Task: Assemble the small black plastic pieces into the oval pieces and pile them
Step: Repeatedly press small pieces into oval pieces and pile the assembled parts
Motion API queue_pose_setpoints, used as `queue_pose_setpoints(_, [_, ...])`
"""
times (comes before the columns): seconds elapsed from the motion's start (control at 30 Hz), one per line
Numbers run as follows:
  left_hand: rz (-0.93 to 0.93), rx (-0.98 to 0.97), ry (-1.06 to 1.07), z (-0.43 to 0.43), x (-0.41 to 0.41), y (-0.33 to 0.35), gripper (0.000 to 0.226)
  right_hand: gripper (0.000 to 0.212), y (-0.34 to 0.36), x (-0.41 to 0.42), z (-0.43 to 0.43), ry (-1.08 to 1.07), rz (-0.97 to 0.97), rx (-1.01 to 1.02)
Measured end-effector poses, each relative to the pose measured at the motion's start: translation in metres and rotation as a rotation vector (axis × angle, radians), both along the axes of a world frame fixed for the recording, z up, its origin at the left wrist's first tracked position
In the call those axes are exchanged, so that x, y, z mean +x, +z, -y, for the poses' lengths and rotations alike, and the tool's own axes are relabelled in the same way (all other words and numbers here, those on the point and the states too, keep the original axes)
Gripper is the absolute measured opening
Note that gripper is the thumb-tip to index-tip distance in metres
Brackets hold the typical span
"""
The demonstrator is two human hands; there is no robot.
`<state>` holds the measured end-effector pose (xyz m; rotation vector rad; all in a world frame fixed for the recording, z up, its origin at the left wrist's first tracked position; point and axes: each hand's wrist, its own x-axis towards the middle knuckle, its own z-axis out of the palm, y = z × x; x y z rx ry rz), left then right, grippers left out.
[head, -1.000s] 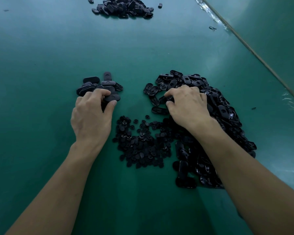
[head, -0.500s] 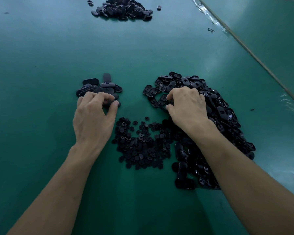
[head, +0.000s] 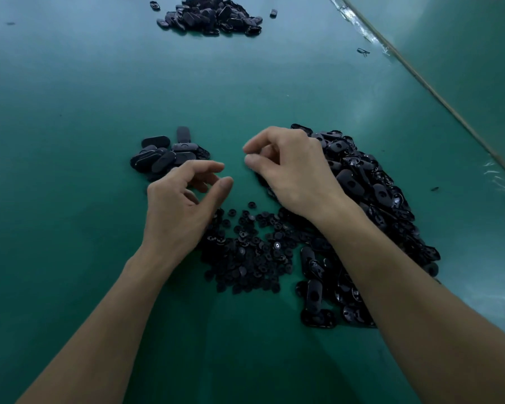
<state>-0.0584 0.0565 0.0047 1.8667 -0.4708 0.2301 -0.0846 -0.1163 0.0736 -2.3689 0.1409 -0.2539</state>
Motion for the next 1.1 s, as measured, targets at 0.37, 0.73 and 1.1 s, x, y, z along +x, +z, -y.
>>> queue_pose_setpoints(0.37, [-0.127, -0.223, -0.17, 0.002, -0.002, 0.0, 0.012, 0.01, -0.004, -0.005, -0.016, 0.112, 0.002, 0.195])
queue_pose_setpoints(0.73, [-0.168, -0.292, -0.074, 0.003, -0.001, 0.002, 0.013, 0.025, -0.011, -0.005, -0.012, 0.121, -0.178, 0.075])
queue_pose_setpoints(1.1, [-0.197, -0.344, -0.036, 0.002, 0.0, -0.001, 0.011, 0.007, -0.026, -0.01, -0.013, 0.231, -0.388, -0.243])
